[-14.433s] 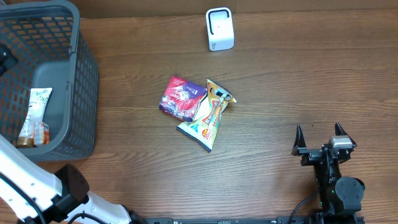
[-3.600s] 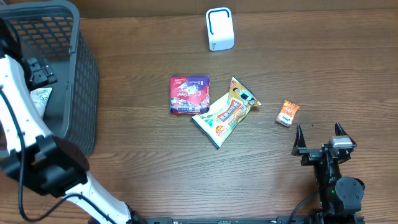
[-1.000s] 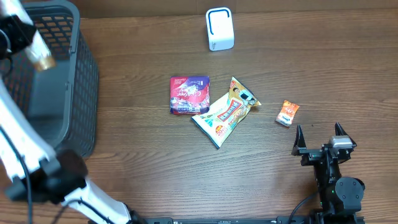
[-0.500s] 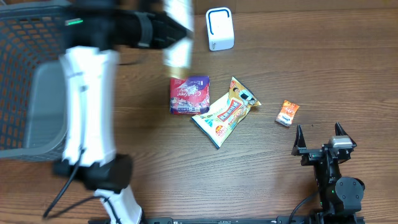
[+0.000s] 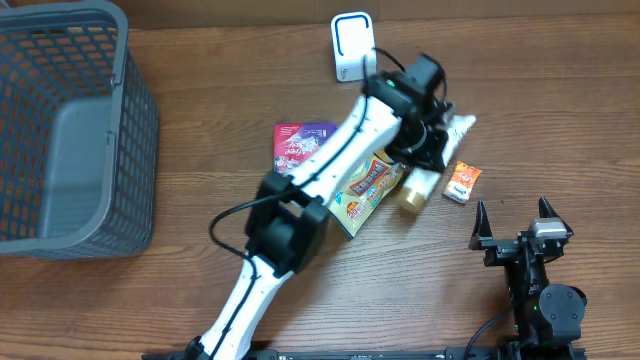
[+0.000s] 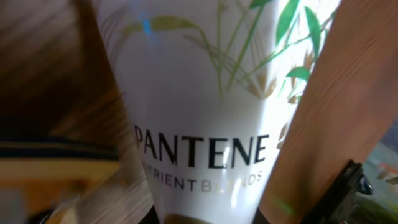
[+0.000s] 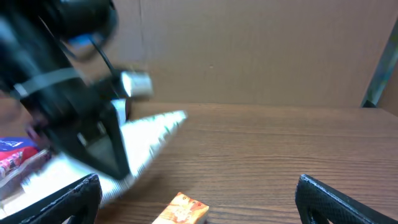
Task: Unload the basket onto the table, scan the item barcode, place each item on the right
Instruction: 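Carry the Pantene tube toward the scanner, then lower the Pantene tube beside the orange pack and withdraw the left gripper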
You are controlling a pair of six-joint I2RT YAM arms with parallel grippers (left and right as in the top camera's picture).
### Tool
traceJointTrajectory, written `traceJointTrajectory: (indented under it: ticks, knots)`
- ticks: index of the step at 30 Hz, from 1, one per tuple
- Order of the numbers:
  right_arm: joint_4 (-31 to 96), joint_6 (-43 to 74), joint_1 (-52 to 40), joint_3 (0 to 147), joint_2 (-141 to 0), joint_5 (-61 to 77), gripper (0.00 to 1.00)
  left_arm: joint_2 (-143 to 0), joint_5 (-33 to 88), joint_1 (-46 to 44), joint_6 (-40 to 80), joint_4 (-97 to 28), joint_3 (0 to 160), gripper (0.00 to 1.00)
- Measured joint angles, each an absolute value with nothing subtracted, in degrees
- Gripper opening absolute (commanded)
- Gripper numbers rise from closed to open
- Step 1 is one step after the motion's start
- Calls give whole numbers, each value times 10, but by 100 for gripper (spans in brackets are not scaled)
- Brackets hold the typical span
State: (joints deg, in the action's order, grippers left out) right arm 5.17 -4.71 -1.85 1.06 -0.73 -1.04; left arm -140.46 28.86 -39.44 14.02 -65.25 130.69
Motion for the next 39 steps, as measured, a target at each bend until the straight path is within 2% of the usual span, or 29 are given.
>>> traceJointTrajectory:
  ticks: [1,2,4,7,12,16,20,23,26,33,39]
  knots:
    - [52,-47,-18,11,-7,-11,100,-1411,288,-398,146,-648,1306,37]
    - [52,-47,-18,11,-7,-11,100,-1415,286,-401,149,-646,1305,44]
    - [51,-47,-18,11,-7,-10,100,-1417,287,-401,156,-646,1305,45]
    - [52,-47,-18,11,-7,-10,100,-1414,289,-393,162,-645,1305,54]
    - [51,-47,-18,11,-7,-10,100,-1414,291,-366,165,-688,1328,56]
    - [52,-47,-18,11,-7,-11,100,-1413,291,-329,161,-743,1406,56]
    - [51,-47,-18,11,-7,-11,100,-1388,291,-287,148,-799,1494,62]
    - [52,-47,-18,11,-7,-11,100,-1342,290,-254,142,-834,1545,75]
    - [51,-47,-18,11,-7,-11,100,-1269,288,-211,131,-863,1579,98]
    - [52,-47,-18,11,-7,-10,100,-1128,244,-79,128,-963,1600,100]
    - [52,-47,-19,11,-7,-10,100,-1083,217,79,118,-966,1597,100]
